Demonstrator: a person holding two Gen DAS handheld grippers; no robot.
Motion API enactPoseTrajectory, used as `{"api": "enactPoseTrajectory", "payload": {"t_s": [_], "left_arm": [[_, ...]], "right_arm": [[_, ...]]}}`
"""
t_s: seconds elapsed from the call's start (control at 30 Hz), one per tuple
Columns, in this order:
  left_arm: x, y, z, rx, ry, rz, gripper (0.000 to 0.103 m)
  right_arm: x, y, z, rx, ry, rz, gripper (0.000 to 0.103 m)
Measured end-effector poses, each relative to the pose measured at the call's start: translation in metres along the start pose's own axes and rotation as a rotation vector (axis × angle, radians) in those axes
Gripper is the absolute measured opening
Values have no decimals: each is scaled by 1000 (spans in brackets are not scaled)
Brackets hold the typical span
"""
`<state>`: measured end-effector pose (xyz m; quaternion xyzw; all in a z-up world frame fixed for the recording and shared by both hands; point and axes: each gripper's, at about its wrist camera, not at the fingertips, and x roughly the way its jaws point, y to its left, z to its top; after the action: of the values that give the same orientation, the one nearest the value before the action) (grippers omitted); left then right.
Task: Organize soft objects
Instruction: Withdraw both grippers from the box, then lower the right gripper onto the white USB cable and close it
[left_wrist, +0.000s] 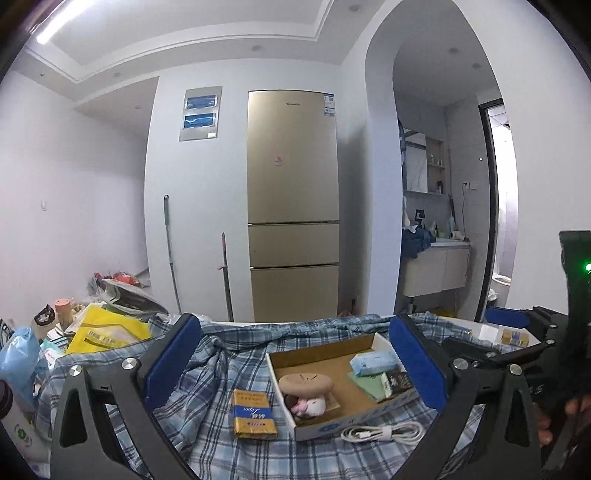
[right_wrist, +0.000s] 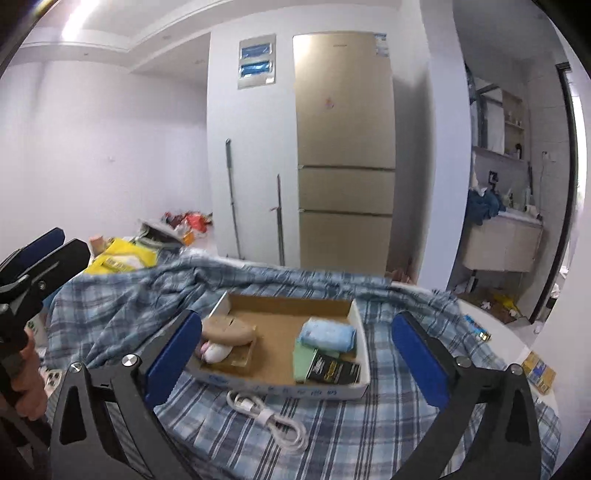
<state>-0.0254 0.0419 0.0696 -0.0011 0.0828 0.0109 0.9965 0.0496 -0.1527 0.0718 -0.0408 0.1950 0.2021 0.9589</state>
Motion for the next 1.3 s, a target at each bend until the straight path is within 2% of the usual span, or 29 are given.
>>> {"api": "enactPoseTrajectory", "payload": {"t_s": [0.2,0.37,0.43,0.67,0.9,1.07,1.2,1.3], "left_arm": [[3,11,-31,-1,30,-8,103],[9,20,-52,-29,39,45,103],[12,22,-54,-30,61,29,103],[23,27,-68,-24,97,27,103],[30,36,-70,-76,130,26,103],[31,34,-72,-67,139,30,103],[31,33,-72,-57,142,27,103],[31,33,-73,-63,141,27,103]], "right_arm": [[-4,2,-19,27,-2,-3,103],[-1,4,-33,16,-10,-6,103],[6,5,-39,10,8,-12,103],[29,0,-47,37,121,20,103],[53,-6,-51,74,239,70,103],[84,-2,-57,66,382,118,101],[105,15,-70,-30,474,117,87],[118,22,-83,-62,536,139,82]]}}
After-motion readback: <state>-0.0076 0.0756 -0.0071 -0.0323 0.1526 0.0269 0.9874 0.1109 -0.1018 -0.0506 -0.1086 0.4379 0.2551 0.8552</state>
